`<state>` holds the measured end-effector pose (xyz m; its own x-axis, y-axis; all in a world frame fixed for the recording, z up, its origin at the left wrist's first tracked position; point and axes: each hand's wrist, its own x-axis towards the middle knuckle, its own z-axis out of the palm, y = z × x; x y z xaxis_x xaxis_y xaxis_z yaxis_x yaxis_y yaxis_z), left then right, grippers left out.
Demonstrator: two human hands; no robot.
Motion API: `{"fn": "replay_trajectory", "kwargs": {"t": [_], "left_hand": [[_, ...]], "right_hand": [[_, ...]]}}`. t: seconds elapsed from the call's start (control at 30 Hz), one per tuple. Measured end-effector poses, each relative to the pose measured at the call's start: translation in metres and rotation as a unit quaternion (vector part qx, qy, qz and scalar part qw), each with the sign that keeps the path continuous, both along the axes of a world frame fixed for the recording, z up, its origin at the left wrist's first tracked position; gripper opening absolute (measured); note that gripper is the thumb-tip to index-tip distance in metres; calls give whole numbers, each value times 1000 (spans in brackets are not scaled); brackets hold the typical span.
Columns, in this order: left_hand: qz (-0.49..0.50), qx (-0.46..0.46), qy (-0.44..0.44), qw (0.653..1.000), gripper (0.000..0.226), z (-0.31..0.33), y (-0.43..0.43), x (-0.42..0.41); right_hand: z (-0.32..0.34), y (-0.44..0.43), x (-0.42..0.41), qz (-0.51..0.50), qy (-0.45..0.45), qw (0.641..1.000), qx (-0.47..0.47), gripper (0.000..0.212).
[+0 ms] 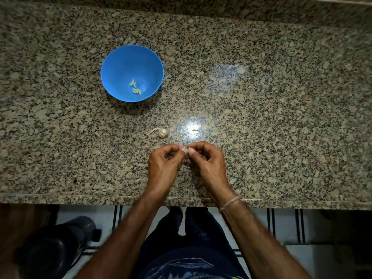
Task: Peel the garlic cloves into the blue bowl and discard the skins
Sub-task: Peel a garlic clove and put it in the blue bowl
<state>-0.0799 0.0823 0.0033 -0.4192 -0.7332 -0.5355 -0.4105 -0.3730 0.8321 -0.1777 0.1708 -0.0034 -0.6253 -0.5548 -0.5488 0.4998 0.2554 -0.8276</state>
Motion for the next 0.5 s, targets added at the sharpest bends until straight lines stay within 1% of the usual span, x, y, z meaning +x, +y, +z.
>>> {"fn": "replay_trajectory", "kwargs": {"t": [0.1,0.17,0.27,0.33,0.4,0.47,0.5], "left_hand": [[-4,6,-23,1000,15,-6,0,-1],[5,14,-25,1000,17,-8,1,-3],[-9,-43,-66,997,25,-8,1,-3],[-16,-56,-82,995,27,-9,0,-1],[-7,-11,-58,998,24,-10,0,-1],[12,70,-15,997,23,-11,0,-3],[21,96,1,995,21,-11,-1,-4]], "right_hand": [[-1,0,1,-10,-47,999,-17,14],[-2,0,1,-12,-62,998,-29,14],[-2,0,-2,-28,-71,997,-29,14],[-2,1,-3,-30,-52,998,-28,14],[-2,2,-3,-17,1,1000,-21,11],[-3,2,-2,2,55,998,-12,10],[-4,3,-2,9,72,997,-9,10]]}}
